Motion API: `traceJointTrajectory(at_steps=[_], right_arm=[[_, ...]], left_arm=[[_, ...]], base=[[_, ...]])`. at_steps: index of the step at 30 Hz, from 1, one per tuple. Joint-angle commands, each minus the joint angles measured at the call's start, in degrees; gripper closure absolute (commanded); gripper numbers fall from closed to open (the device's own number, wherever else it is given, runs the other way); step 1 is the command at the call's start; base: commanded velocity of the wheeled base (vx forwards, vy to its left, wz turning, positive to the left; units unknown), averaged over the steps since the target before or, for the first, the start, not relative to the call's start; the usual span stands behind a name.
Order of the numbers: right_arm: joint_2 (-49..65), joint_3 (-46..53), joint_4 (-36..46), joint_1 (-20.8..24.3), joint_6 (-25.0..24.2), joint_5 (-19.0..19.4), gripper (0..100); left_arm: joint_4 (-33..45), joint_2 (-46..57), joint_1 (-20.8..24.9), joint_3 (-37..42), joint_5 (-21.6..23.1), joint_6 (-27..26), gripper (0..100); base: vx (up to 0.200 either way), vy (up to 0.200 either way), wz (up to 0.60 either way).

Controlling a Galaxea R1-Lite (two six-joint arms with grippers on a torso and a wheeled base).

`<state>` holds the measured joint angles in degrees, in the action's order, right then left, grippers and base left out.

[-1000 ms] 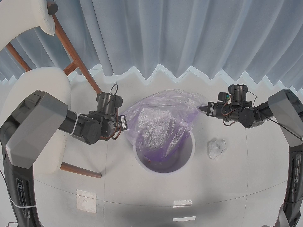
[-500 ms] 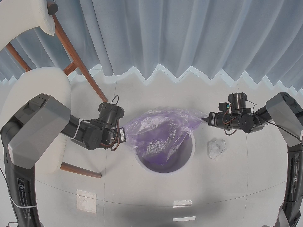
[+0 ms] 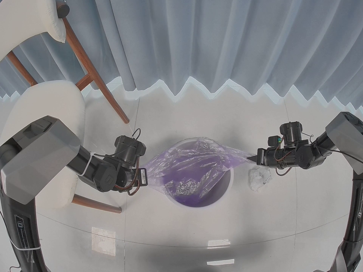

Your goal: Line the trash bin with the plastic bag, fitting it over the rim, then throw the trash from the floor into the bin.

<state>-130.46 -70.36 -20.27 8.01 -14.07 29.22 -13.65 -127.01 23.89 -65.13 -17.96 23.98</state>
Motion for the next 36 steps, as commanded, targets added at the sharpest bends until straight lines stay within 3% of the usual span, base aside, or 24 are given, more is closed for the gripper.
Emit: traceJointTrajectory(at_steps=[1,7,10,16,29,30,32,33,36], right_arm=[[1.44,4.01,-2.40,-0.10,1.24,-0.04,100],[1.62,8.23,-8.20,-0.10,1.76,-0.04,100],[2.93,10.33,-11.19,-0.10,1.76,-0.04,100],[6.54,13.15,-12.25,-0.10,1.41,-0.30,100],[9.26,24.13,-20.33,0.08,1.59,-0.22,100],[9.09,25.54,-21.04,0.08,1.59,-0.22,0],[9.09,26.59,-21.83,0.08,0.97,-0.22,0],[9.26,26.95,-22.18,-0.01,0.80,-0.22,0],[10.23,27.91,-24.38,-0.63,-1.75,-0.22,0]], left_arm=[[-2.52,0.36,0.01,3.00,0.03,-0.34,100],[-9.37,-0.16,2.39,6.51,0.91,-0.25,100],[-17.46,-0.08,4.14,10.11,3.02,-1.04,100],[-27.66,0.36,5.37,17.06,2.84,-1.92,100],[-39.43,3.09,4.58,29.63,2.75,-1.92,100],[-40.58,3.26,4.50,30.59,2.84,-1.92,100],[-41.45,3.18,4.50,31.30,2.93,-1.83,100],[-41.89,3.18,4.58,31.38,3.02,-1.74,0],[-45.23,3.26,4.67,31.82,3.19,-1.13,0]], base=[[0.000,0.000,0.00],[0.000,0.000,0.00],[0.000,0.000,0.00],[0.000,0.000,0.00],[0.000,0.000,0.00],[0.000,0.000,0.00],[0.000,0.000,0.00],[0.000,0.000,0.00],[0.000,0.000,0.00]])
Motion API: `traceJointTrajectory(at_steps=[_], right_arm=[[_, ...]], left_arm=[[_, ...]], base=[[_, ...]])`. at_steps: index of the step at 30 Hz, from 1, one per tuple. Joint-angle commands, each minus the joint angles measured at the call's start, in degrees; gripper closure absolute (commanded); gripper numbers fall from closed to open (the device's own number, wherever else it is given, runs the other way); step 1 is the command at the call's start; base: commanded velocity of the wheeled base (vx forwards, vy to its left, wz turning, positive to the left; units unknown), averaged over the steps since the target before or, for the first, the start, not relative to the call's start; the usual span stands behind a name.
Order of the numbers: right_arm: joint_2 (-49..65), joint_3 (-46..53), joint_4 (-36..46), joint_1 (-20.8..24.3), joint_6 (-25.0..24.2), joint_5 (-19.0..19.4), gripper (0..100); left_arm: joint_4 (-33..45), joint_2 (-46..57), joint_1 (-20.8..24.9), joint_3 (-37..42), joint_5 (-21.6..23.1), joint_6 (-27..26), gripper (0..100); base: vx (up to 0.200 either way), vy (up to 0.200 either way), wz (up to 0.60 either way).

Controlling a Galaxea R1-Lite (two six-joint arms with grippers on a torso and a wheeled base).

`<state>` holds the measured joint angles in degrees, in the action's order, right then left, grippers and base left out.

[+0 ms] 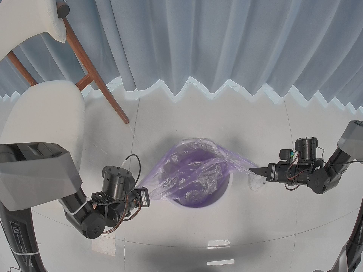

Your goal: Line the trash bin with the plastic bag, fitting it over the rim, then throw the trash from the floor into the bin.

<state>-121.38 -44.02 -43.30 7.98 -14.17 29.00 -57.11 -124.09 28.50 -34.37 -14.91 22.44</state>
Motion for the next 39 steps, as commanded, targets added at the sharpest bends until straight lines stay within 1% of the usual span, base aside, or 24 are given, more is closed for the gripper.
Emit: traceJointTrajectory(at_steps=[1,2,3,4,5,7,8,9,10,11,14,15,16,17,18,21,22,23,26,30,32,34,37,39], right_arm=[[1.50,1.66,-2.23,-1.04,-3.24,0.00,0],[1.67,1.66,-2.75,-1.22,-4.47,0.00,0],[2.64,1.48,-4.51,-1.48,-8.25,0.00,0],[3.26,1.39,-5.30,-1.48,-10.18,0.00,0],[3.52,1.39,-5.65,-1.57,-10.97,0.00,0],[6.60,1.39,-7.41,-1.39,-19.06,0.09,0],[8.53,1.48,-6.97,-1.04,-21.87,0.09,0],[8.79,1.48,-6.97,-0.95,-22.22,0.09,0],[12.40,1.57,-5.57,0.72,-25.91,0.18,0],[14.24,1.48,-3.81,2.21,-27.67,0.09,0],[19.08,-0.19,5.07,6.17,-30.92,-0.26,0],[19.08,-0.19,5.07,6.17,-30.92,-0.26,0],[20.40,-1.42,9.29,8.10,-31.89,-0.35,0],[21.27,-3.79,15.79,11.18,-33.65,-1.58,0],[21.01,-4.93,18.43,12.41,-34.44,-3.07,0],[18.11,-8.63,24.23,16.27,-35.67,-9.14,0],[17.32,-8.98,24.58,16.71,-35.67,-10.02,0],[14.24,-10.47,24.84,17.94,-35.67,-13.36,0],[9.32,-14.08,25.55,19.52,-35.76,-17.93,0],[5.54,-17.24,25.90,19.96,-35.76,-18.37,0],[3.52,-19.52,27.74,21.11,-35.76,-18.37,0],[0.36,-24.27,33.19,22.25,-35.76,-18.81,0],[-2.90,-30.42,37.15,23.39,-35.93,-20.92,0],[-5.71,-35.52,39.17,24.36,-36.64,-22.85,0]], left_arm=[[-2.92,0.51,0.06,1.32,0.14,0.50,0],[-3.80,0.78,-0.03,1.58,0.23,0.50,0],[-6.08,1.22,-0.03,2.11,0.50,0.50,0],[-7.14,1.39,-0.11,2.37,0.67,0.50,0],[-7.49,1.48,-0.11,2.46,0.85,0.50,0],[-11.00,2.54,-0.11,4.31,1.02,0.50,0],[-12.50,3.24,-0.11,5.45,1.02,0.41,0],[-12.76,3.41,-0.03,5.63,1.02,0.41,0],[-15.75,5.08,0.06,8.26,1.02,0.41,0],[-17.68,6.23,0.06,9.93,1.11,0.50,0],[-23.66,9.57,-0.11,15.03,1.20,0.67,0],[-23.66,9.57,-0.11,15.03,1.20,0.67,0],[-26.47,10.88,-0.20,17.14,1.20,1.02,0],[-30.78,12.91,-0.55,20.13,1.20,2.25,0],[-32.01,13.87,-0.64,21.45,1.11,3.13,0],[-31.66,20.11,-0.64,24.17,0.85,5.24,0],[-31.66,21.26,-0.64,24.26,0.85,5.42,0],[-31.66,24.95,-0.73,24.26,1.02,5.77,0],[-31.66,29.25,-0.82,23.82,1.02,5.51,0],[-31.66,33.21,-0.38,23.91,0.93,5.42,0],[-31.66,36.64,-0.73,23.82,0.93,5.42,0],[-31.57,40.33,-0.55,24.61,1.02,5.33,0],[-31.57,42.53,-0.73,25.75,0.93,4.72,0],[-31.57,43.67,-0.99,27.95,0.93,3.22,0]], base=[[0.000,0.000,0.00],[0.000,0.000,0.00],[0.000,0.000,0.00],[0.000,0.000,0.00],[0.000,0.000,0.00],[0.000,0.000,0.00],[0.000,0.000,0.00],[0.000,0.000,0.00],[0.000,0.000,0.00],[0.000,0.000,0.00],[0.000,0.000,0.00],[0.000,0.000,0.00],[0.000,0.000,0.00],[0.000,0.000,0.00],[0.000,0.000,0.00],[0.000,0.000,0.00],[0.000,0.000,0.00],[0.000,0.000,0.00],[0.000,0.000,0.00],[0.000,0.000,0.00],[0.000,0.000,0.00],[0.000,0.000,0.00],[0.000,0.000,0.00],[0.000,0.000,0.00]])
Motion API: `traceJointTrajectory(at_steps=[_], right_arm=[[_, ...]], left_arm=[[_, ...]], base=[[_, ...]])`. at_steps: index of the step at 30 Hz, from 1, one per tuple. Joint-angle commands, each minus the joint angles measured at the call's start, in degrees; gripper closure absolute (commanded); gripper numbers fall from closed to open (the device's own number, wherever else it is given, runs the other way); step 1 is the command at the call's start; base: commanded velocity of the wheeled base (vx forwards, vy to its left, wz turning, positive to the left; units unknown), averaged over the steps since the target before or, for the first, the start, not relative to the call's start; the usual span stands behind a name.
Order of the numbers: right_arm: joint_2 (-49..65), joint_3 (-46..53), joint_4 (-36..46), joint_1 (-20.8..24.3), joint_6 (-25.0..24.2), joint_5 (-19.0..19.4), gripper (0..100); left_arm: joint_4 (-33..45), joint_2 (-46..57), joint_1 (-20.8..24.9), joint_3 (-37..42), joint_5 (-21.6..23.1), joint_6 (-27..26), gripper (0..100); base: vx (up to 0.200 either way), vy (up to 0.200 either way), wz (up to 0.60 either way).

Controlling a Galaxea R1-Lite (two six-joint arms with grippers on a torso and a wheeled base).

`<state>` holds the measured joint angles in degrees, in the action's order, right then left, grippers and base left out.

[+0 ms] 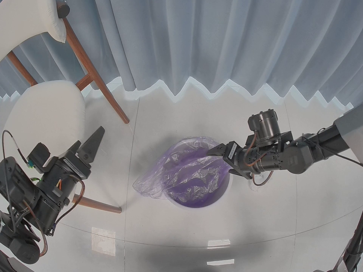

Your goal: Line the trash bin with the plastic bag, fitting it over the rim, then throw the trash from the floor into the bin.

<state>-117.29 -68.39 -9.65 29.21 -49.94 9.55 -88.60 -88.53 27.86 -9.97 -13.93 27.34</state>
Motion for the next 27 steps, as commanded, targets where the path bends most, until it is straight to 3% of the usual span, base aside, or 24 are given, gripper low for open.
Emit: traceJointTrajectory(at_steps=[1,9,23,24,27], right_arm=[[-10.42,-12.38,5.96,3.31,-1.03,-3.74,0],[-14.81,-20.91,13.96,3.75,-1.38,-5.24,0],[-19.21,-26.36,14.40,3.66,-1.47,-7.79,0],[-20.18,-27.24,14.40,3.57,-1.47,-8.84,100],[-21.05,-28.38,14.49,3.66,-1.47,-9.28,100]], left_arm=[[-0.08,8.55,-0.35,4.35,-0.04,-1.86,0],[-0.08,10.66,-0.43,7.34,0.05,-2.56,0],[-0.08,10.13,-0.43,7.42,0.14,-3.26,0],[-0.08,10.22,-0.52,7.51,0.14,-3.35,0],[-0.08,10.22,-0.52,7.69,0.05,-3.44,0]], base=[[0.000,0.000,0.00],[0.000,0.000,0.00],[0.000,0.000,0.00],[0.000,0.000,0.00],[0.000,0.000,0.00]])
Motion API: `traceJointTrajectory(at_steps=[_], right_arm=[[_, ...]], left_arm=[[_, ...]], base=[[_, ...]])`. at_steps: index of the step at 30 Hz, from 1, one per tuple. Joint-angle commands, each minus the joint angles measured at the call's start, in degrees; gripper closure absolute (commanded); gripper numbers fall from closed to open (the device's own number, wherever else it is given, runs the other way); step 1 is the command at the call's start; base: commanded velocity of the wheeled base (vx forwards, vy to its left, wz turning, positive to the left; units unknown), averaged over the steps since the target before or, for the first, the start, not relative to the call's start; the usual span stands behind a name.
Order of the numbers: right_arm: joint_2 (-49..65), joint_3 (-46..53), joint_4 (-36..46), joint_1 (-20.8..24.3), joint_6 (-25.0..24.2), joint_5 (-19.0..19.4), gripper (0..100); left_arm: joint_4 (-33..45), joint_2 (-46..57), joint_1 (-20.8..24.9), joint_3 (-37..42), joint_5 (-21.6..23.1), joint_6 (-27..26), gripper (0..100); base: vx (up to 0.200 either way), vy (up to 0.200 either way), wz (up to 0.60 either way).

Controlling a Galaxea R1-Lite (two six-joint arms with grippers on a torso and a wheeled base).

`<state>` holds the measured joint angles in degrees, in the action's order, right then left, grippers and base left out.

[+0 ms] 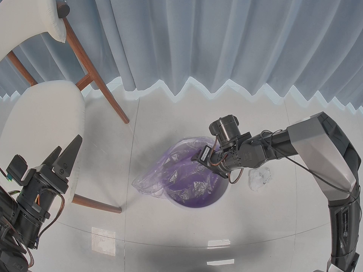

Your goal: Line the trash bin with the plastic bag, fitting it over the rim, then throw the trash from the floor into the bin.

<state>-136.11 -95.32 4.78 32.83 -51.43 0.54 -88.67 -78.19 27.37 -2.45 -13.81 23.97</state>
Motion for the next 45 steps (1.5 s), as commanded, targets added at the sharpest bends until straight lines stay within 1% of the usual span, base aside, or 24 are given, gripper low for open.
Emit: traceJointTrajectory(at_steps=[1,6,9,14,15,17,19,20,21,22,24,25,27,28,29,30,33,36,40,45], right_arm=[[-2.23,-1.54,0.06,0.04,0.02,-0.27,100],[-1.18,-1.19,0.14,0.57,-0.07,-1.06,100],[2.78,0.75,1.99,1.36,0.02,-2.56,100],[11.13,6.99,5.07,1.45,-0.07,-2.56,100],[11.39,7.25,5.15,1.45,-0.07,-2.56,100],[15.08,12.96,5.24,1.89,0.02,-2.56,100],[16.66,16.92,5.07,2.33,-0.07,-2.56,100],[16.66,16.92,5.07,2.33,-0.07,-2.56,100],[17.37,20.44,4.80,2.41,-0.25,-2.65,100],[17.46,21.75,4.63,2.50,-0.69,-2.65,100],[17.90,23.34,4.01,2.77,-2.53,-2.73,100],[18.07,23.95,3.66,3.38,-3.85,-2.82,100],[18.07,24.30,3.48,4.00,-4.73,-2.91,100],[18.07,24.83,3.48,4.88,-5.78,-3.52,100],[18.07,24.83,3.48,4.88,-5.78,-3.52,100],[18.07,25.80,3.48,6.19,-6.49,-4.49,100],[17.72,28.08,3.40,7.25,-6.84,-5.55,100],[17.54,30.81,2.69,8.04,-7.19,-5.63,100],[17.46,34.76,-0.47,8.30,-7.19,-5.99,100],[16.49,38.89,-5.04,8.48,-7.02,-7.48,100]], left_arm=[[-0.01,-0.12,-0.03,0.17,-0.07,-0.06,0],[-0.01,-0.03,-0.03,0.69,-0.16,-0.15,0],[-0.01,-0.12,-0.03,0.69,0.01,-0.15,0],[-0.01,-0.30,1.11,0.69,0.54,-0.24,0],[0.08,-0.30,1.20,0.69,0.63,-0.24,0],[0.17,-0.38,2.69,0.96,2.65,0.03,0],[0.17,-1.09,3.13,2.01,4.50,-0.15,0],[0.17,-1.09,3.13,2.01,4.50,-0.15,0],[0.08,-2.58,3.22,2.45,5.55,-0.32,0],[0.08,-3.11,3.31,2.45,5.64,-0.41,0],[0.08,-3.81,3.31,2.45,5.64,-0.76,0],[0.08,-3.99,3.31,2.45,5.64,-0.85,0],[0.08,-3.99,3.31,2.45,5.73,-1.03,0],[0.08,-3.99,3.31,2.45,5.90,-1.12,0],[0.08,-3.99,3.31,2.45,5.90,-1.12,0],[0.08,-3.99,3.39,2.45,5.90,-1.12,0],[0.17,-3.99,3.57,2.45,5.90,-1.12,0],[0.17,-3.99,3.48,2.45,5.81,-1.20,0],[0.08,-3.81,3.48,2.45,5.73,-1.20,0],[0.17,-3.72,3.48,2.45,5.37,-1.29,0]], base=[[0.000,0.000,0.00],[0.000,0.000,0.00],[0.000,0.000,0.00],[0.000,0.000,0.00],[0.000,0.000,0.00],[0.000,0.000,0.00],[0.000,0.000,0.00],[0.000,0.000,0.00],[0.000,0.000,0.00],[0.000,0.000,0.00],[0.000,0.000,0.00],[0.000,0.000,0.00],[0.000,0.000,0.00],[0.000,0.000,0.00],[0.000,0.000,0.00],[0.000,0.000,0.00],[0.000,0.000,0.00],[0.000,0.000,0.00],[0.000,0.000,0.00],[0.000,0.000,0.00]])
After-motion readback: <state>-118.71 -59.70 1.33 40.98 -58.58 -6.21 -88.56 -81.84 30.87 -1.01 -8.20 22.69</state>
